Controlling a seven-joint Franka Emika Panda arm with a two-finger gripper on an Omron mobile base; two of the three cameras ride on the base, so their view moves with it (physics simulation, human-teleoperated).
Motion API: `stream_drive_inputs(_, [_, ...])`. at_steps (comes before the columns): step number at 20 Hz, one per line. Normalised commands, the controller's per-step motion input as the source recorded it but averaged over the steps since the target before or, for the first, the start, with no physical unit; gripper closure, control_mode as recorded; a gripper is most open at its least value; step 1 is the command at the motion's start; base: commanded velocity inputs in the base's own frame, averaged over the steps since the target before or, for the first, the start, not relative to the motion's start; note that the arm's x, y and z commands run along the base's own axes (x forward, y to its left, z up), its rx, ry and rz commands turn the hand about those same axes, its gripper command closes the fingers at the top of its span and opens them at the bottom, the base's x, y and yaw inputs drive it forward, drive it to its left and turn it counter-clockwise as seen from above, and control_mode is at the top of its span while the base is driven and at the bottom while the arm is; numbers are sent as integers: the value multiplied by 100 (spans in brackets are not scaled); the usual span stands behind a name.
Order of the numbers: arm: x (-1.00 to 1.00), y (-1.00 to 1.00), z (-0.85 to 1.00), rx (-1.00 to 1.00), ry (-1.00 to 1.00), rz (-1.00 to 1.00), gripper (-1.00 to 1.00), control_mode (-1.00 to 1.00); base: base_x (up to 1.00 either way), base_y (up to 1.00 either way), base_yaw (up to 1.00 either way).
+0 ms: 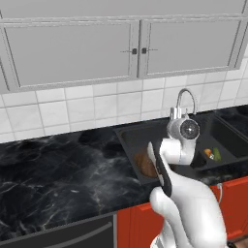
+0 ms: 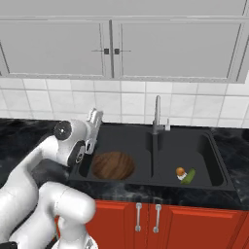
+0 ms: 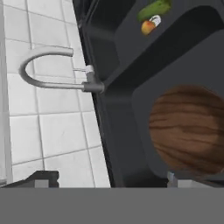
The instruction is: Dump the cucumber and apple from the bowl so the bowl can be washed. Place the bowl in the sink after clearing the leftovers.
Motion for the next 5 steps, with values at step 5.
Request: stream_drive_inputs(5, [-100, 0, 74, 0, -84, 2, -100, -100, 0, 0, 0])
